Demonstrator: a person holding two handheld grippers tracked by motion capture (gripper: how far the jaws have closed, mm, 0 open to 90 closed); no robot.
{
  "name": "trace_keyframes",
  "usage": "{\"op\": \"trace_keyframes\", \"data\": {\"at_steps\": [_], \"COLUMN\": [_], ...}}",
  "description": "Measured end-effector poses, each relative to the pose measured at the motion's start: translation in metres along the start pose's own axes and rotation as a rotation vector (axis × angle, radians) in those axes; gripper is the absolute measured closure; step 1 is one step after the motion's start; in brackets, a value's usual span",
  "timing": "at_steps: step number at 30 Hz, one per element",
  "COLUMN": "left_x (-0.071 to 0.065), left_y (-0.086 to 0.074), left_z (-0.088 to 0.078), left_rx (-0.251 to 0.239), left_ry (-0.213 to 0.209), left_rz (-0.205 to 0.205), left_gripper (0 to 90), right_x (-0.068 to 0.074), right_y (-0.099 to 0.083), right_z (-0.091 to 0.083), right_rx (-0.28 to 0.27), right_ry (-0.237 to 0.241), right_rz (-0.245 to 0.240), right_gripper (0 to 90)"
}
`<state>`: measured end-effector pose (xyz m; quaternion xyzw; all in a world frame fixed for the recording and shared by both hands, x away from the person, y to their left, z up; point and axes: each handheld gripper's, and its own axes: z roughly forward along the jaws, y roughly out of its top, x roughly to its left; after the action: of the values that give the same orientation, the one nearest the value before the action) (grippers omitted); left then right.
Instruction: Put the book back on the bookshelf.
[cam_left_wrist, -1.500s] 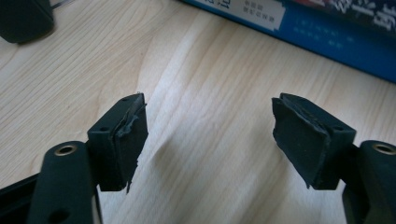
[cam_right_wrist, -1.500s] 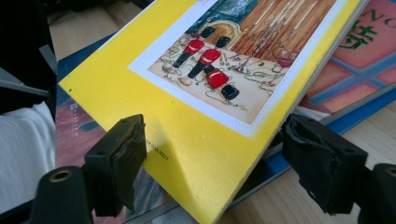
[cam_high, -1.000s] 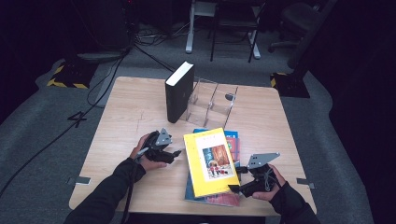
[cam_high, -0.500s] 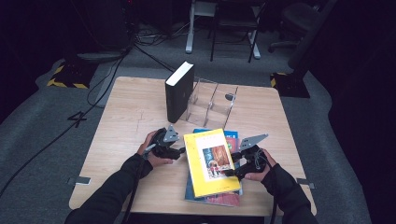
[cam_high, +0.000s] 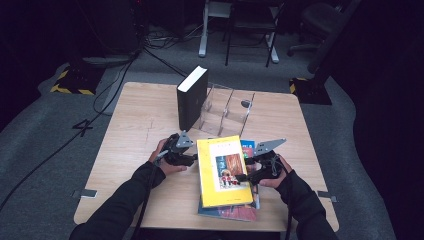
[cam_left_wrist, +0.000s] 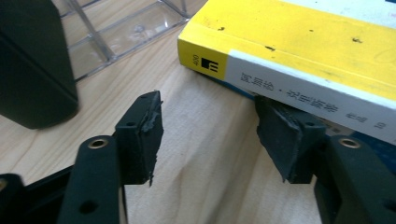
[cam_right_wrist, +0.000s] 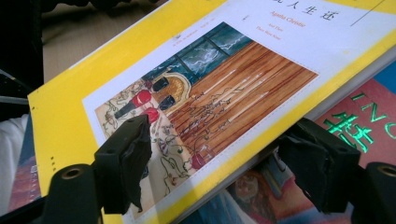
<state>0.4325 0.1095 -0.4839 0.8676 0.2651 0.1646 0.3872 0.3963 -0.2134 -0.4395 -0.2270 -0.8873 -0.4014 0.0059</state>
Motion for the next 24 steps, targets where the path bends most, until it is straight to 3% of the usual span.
{"op": "trace_keyframes", "data": {"at_steps": [3,7,10,12,14,16,20,24], "left_x": [0.003,0.009,0.009,0.009,0.009,0.009,0.01,0.011], "left_y": [-0.001,-0.002,0.001,0.002,0.004,0.005,0.006,0.012], "left_z": [0.0,0.0,0.001,0.002,0.004,0.005,0.005,0.001], "left_rx": [-0.01,-0.014,-0.022,-0.033,-0.031,-0.03,-0.045,-0.073], "left_ry": [0.007,-0.025,-0.028,-0.035,-0.038,-0.044,-0.055,-0.097], "left_rz": [-0.017,-0.032,-0.026,-0.03,-0.022,-0.017,-0.008,-0.008], "left_gripper": [46.9,48.8,49.2,49.7,51.3,52.3,55.3,70.0], "right_x": [-0.002,-0.005,-0.001,0.001,0.001,0.0,-0.003,-0.001], "right_y": [0.002,0.006,0.011,0.014,0.019,0.02,0.021,0.02], "right_z": [0.003,0.008,0.005,0.006,0.015,0.018,0.021,0.015], "right_rx": [-0.014,-0.061,-0.112,-0.105,-0.047,-0.038,-0.07,-0.124], "right_ry": [-0.01,-0.014,0.012,0.01,0.014,0.02,0.068,0.057], "right_rz": [0.01,0.001,-0.025,-0.04,-0.047,-0.042,-0.023,-0.051], "right_gripper": [26.0,26.4,34.2,35.5,37.6,39.6,60.5,69.3]}}
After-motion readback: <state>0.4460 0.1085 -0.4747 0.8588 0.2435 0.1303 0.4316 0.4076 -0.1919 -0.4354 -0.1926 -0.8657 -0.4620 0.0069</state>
